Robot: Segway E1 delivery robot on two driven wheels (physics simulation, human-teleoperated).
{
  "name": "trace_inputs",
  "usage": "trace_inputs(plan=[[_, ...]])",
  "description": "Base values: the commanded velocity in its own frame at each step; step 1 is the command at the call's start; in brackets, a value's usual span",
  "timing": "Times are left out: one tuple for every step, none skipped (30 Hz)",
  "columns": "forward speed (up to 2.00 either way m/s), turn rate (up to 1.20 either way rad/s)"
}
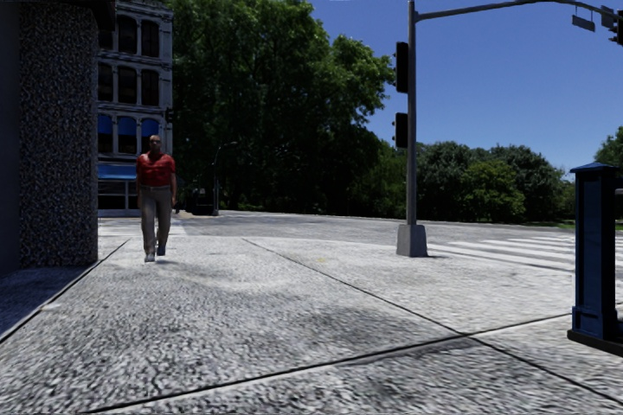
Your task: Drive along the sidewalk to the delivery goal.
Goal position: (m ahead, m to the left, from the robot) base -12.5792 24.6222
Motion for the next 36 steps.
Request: trace_inputs(plan=[[1.59,-0.05],[1.59,0.0],[1.59,0.0],[1.59,0.0],[1.59,0.0],[1.59,0.0],[1.59,0.0],[1.59,0.0],[1.59,0.0],[1.59,0.0],[1.59,0.0],[1.59,0.0],[1.59,0.0],[1.59,0.0],[1.59,0.0],[1.59,0.0],[1.59,0.0],[1.59,0.0],[1.59,0.0],[1.59,0.0],[1.59,0.0],[1.59,0.0],[1.59,0.0],[1.59,0.0],[1.59,0.0],[1.59,0.0],[1.59,0.0],[1.59,0.0],[1.59,0.0],[1.59,0.0],[1.59,0.0],[1.59,0.0],[1.59,0.0],[1.59,0.0],[1.59,0.0],[1.59,0.0]])
